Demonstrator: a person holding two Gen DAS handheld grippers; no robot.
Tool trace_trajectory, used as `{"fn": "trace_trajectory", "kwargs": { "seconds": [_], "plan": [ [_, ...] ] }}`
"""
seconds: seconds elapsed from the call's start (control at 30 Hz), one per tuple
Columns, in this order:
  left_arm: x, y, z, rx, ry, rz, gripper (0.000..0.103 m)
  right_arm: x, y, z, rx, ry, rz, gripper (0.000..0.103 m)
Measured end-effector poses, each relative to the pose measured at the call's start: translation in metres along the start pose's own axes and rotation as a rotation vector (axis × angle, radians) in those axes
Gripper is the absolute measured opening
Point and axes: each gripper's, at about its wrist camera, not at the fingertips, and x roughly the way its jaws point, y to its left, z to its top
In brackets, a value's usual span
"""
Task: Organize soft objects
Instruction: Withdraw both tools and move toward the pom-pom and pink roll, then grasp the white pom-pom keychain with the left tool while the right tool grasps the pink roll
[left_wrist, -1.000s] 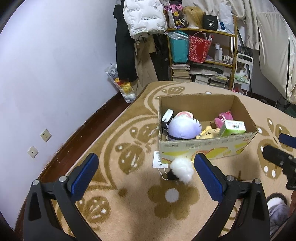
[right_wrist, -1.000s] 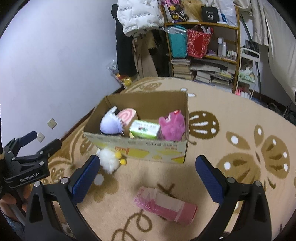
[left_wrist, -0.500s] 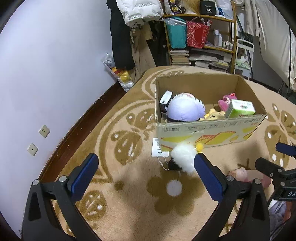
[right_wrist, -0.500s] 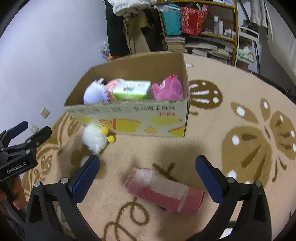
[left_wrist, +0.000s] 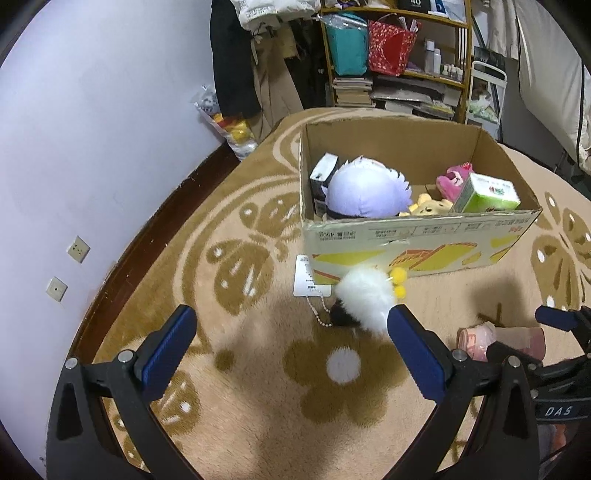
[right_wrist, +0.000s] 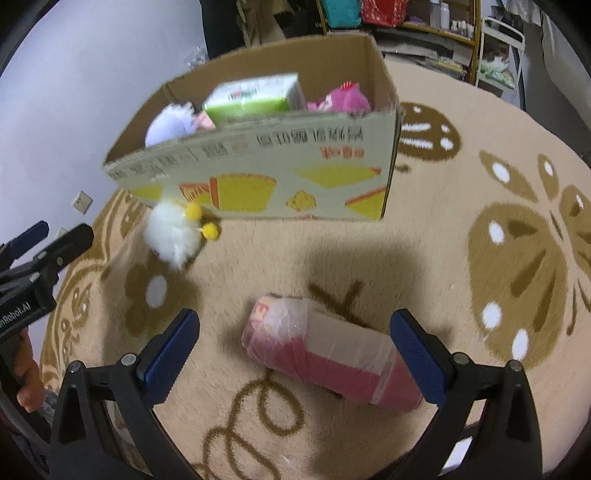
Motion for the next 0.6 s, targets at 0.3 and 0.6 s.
{"fn": "trace_trajectory", "kwargs": {
  "seconds": [0.3,0.6],
  "plan": [
    [0.008,-0.003,-0.003,0.008,0.038,-0.001,0.102,0.027,0.001,-0.007,-0.016,0.095,-0.023,0.103],
    [0.014,-0.007,-0.006,0.032,0.059,-0.006,0.102,0.037,0.0,-0.008,-0.029,0.102,-0.089,0.103]
  ]
}}
